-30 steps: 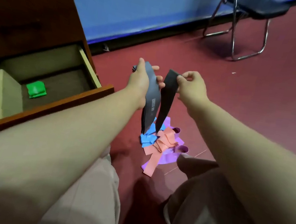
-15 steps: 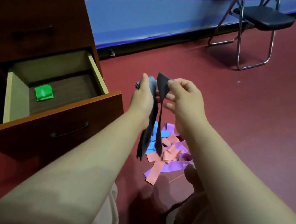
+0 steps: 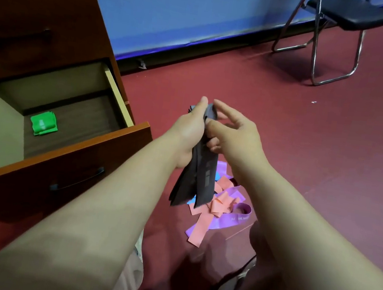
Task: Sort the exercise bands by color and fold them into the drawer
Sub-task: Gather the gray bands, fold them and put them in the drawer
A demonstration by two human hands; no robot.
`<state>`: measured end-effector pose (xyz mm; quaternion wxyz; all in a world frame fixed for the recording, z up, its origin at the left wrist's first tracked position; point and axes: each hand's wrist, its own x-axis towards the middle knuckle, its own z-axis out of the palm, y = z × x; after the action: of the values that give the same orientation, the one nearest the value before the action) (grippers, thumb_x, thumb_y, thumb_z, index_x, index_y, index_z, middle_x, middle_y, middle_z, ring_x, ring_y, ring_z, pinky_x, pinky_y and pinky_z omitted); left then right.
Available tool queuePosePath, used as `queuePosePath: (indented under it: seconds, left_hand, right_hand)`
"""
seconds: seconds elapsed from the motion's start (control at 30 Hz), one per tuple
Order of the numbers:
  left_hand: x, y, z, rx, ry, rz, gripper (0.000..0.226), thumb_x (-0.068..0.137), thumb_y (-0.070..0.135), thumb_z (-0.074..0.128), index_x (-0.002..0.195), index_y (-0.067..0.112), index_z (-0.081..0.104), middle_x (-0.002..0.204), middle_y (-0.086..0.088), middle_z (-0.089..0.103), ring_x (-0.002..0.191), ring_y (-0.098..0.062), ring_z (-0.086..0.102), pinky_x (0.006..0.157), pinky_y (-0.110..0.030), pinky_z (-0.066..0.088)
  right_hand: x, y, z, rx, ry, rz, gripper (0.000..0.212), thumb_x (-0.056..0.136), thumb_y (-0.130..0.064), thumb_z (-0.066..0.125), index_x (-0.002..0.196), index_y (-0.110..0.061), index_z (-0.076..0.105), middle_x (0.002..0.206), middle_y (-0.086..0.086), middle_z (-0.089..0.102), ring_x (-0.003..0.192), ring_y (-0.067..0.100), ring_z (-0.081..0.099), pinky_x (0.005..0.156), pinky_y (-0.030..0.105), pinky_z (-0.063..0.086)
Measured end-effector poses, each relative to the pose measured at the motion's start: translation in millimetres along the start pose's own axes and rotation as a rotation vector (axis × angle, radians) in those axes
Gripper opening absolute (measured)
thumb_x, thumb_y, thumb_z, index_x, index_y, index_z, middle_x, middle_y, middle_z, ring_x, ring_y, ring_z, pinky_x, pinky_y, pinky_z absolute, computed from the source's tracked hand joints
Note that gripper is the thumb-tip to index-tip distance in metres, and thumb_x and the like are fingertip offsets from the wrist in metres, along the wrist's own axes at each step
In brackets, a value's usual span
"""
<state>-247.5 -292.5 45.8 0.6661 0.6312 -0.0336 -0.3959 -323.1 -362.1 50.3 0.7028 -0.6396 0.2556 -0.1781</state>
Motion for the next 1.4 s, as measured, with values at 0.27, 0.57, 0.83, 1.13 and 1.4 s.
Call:
queuePosePath:
  seconds: [0.27,0.57,0.83,1.13,1.4]
  left_hand:
    - [7,3,-22,0.009,-0.044,0.021,0.063,0.092,0.065,0.041,0.112,0.012,0.069,0.107,-0.015,0.072,0.101,-0.028,0.069,0.093,-0.042,0.052]
    - [7,9,-26,-0.055,0.088,0.143,0.064,0.091,0.066,0.042,0.103,0.011,0.072,0.102,-0.019,0.072,0.101,-0.033,0.068,0.099,-0.051,0.049]
    - [3,12,-20,-0.209,-0.080,0.172,0.078,0.090,0.073,0.029,0.104,0.008,0.069,0.106,-0.021,0.069,0.097,-0.032,0.067,0.095,-0.048,0.050]
    - [2,5,-6,-0.160,-0.289,0.143,0.094,0.088,0.076,0.018,0.103,-0.002,0.069,0.104,-0.020,0.070,0.095,-0.029,0.068,0.094,-0.040,0.050]
    - [-3,4,2,-0.165,-0.262,0.157,0.060,0.092,0.052,0.047,0.109,-0.003,0.064,0.104,-0.020,0.070,0.088,-0.026,0.068,0.081,-0.031,0.054]
  right_hand:
    - [10,-1,8,-0.184,0.093,-0.152,0.020,0.075,-0.014,0.077,0.082,-0.029,0.066,0.075,-0.007,0.056,0.067,0.007,0.053,0.065,0.022,0.044]
    - [9,-13,13,0.020,0.059,-0.180,0.027,0.080,0.003,0.069,0.072,-0.019,0.055,0.074,0.001,0.058,0.066,0.010,0.053,0.059,0.016,0.043]
    - [14,-12,9,0.133,-0.004,-0.125,0.019,0.074,-0.015,0.077,0.084,-0.020,0.062,0.087,0.014,0.066,0.075,0.021,0.063,0.072,0.035,0.049]
    - [11,-17,0,-0.013,0.129,-0.160,0.020,0.079,-0.009,0.078,0.081,-0.022,0.063,0.068,-0.007,0.064,0.055,-0.003,0.060,0.054,0.010,0.044]
    - [13,-16,0,0.040,0.181,-0.108,0.015,0.079,-0.008,0.078,0.088,-0.012,0.066,0.067,-0.006,0.067,0.055,-0.003,0.063,0.051,0.011,0.046]
